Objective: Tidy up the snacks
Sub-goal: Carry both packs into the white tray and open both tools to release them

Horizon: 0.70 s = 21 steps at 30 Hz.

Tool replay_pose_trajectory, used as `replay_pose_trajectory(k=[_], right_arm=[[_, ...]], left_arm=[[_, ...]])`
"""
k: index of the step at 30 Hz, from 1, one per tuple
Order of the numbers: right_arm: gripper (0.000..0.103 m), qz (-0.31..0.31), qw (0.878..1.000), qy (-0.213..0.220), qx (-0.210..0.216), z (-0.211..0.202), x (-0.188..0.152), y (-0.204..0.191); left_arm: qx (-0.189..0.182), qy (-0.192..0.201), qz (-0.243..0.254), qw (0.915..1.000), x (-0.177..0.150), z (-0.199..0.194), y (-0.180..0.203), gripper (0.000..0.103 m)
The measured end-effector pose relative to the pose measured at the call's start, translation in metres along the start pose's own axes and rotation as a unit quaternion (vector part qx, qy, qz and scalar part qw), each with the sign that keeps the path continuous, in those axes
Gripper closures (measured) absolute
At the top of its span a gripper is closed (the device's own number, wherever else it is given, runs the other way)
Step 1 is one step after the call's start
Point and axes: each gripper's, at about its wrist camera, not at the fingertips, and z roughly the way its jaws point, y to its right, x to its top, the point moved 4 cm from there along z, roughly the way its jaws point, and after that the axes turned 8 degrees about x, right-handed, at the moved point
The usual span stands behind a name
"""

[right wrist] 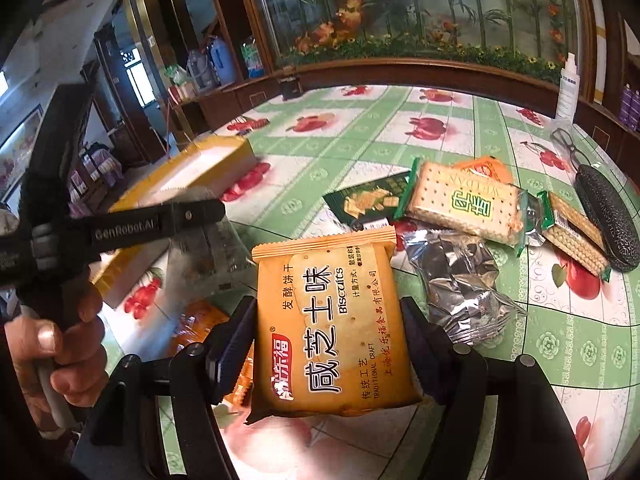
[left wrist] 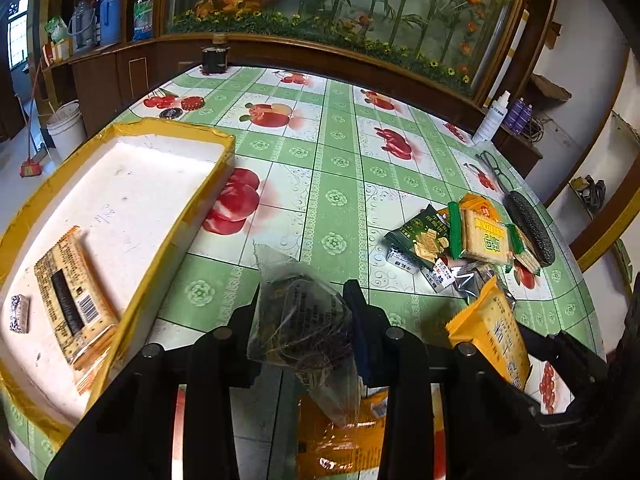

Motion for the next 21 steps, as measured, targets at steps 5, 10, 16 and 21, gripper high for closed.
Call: replay_pose_trajectory(k=[5,10,16,21], right_arm=[[0.031,-0.004,1.0,0.018,0.006,-0.01,0.007,-0.009],[0.031,-0.011,0.999,0.035,0.013,-0.018,0.014,-0.022],[0.031,-0.023,0.999,0.038,0.027,-0.016,0.019,-0.04],[0.031,-0.033,0.998,0.041,0.038,-0.013,0.025,-0.056]], left_arm=[[-0.001,0.021,-0.002,0.9998,-0.002,-0.02,-0.011,0.071],[0.025,0.047,0.0,0.9986,-0.001,-0.04,-0.024,0.071],[0.074,0.073,0.001,0.9946,0.0,-0.057,-0.042,0.071],[0.101,0.088,-0.004,0.991,0.0,-0.067,-0.059,0.07]])
